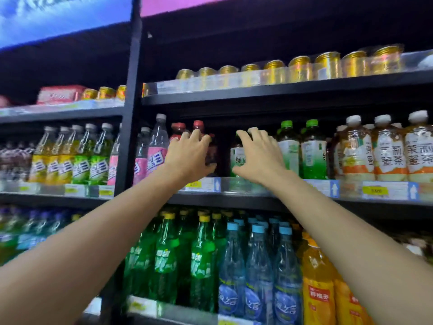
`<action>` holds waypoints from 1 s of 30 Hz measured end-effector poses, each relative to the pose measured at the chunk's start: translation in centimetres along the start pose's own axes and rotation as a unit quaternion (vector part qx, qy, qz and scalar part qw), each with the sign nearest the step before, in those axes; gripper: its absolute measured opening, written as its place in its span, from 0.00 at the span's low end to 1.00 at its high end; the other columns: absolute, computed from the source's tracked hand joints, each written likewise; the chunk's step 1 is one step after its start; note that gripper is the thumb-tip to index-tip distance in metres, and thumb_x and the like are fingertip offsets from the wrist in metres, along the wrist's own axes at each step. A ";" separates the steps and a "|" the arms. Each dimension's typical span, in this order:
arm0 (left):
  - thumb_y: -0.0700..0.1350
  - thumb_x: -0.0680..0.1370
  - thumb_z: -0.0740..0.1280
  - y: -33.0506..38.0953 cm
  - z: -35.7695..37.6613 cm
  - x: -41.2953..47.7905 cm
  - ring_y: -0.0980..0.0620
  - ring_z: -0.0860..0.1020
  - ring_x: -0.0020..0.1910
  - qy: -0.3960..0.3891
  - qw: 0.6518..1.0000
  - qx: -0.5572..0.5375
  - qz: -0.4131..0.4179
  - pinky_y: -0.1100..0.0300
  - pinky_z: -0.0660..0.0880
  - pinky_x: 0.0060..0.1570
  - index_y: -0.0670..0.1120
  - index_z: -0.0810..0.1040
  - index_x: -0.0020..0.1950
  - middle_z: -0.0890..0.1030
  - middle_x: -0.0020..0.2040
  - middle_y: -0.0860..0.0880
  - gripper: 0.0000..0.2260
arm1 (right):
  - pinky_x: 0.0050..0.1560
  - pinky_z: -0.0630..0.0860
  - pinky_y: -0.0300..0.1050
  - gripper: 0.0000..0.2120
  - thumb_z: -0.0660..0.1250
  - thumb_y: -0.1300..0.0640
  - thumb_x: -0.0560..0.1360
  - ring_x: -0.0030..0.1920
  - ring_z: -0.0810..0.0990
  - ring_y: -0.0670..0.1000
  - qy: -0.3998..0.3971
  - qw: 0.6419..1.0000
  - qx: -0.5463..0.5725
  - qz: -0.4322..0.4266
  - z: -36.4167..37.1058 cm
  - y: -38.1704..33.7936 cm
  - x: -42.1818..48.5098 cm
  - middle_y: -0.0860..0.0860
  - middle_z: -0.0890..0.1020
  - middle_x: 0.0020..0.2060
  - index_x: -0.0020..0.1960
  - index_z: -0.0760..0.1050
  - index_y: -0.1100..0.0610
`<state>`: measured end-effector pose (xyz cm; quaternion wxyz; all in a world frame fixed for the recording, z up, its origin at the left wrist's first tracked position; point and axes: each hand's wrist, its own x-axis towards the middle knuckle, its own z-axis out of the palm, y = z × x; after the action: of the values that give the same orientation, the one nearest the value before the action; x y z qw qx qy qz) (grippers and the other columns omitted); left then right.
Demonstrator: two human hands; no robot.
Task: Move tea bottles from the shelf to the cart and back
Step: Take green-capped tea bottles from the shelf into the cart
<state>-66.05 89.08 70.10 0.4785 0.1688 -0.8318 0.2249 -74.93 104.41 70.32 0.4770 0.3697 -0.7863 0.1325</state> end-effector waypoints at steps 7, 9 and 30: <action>0.63 0.73 0.69 -9.8 -3.2 -6.4 0.40 0.72 0.64 -0.050 0.996 0.069 -0.039 0.46 0.72 0.58 0.46 0.68 0.69 0.71 0.65 0.43 0.31 | 0.66 0.65 0.54 0.36 0.72 0.45 0.70 0.67 0.66 0.59 -0.015 0.998 0.042 -0.052 0.3 -10.8 -0.3 0.56 0.67 0.67 0.73 0.63 0.57; 0.63 0.74 0.69 -12.8 -4.4 -8.8 0.40 0.71 0.65 -0.066 0.993 0.089 -0.050 0.46 0.72 0.59 0.47 0.68 0.70 0.71 0.66 0.43 0.32 | 0.66 0.65 0.54 0.37 0.72 0.45 0.70 0.68 0.65 0.59 -0.021 0.995 0.066 -0.069 0.4 -14.4 -0.7 0.56 0.67 0.67 0.73 0.63 0.57; 0.63 0.76 0.66 -40.2 -12.1 -33.6 0.41 0.71 0.65 -0.282 0.874 0.324 -0.226 0.46 0.73 0.60 0.47 0.66 0.72 0.71 0.66 0.42 0.31 | 0.70 0.64 0.56 0.36 0.72 0.46 0.73 0.71 0.63 0.60 -0.121 0.903 0.298 -0.285 6.7 -53.3 -4.7 0.57 0.65 0.71 0.75 0.61 0.56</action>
<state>-21.10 63.93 54.63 0.1799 0.5539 -0.7512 0.3105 -40.26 65.91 55.21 0.2631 0.7164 -0.6225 0.1734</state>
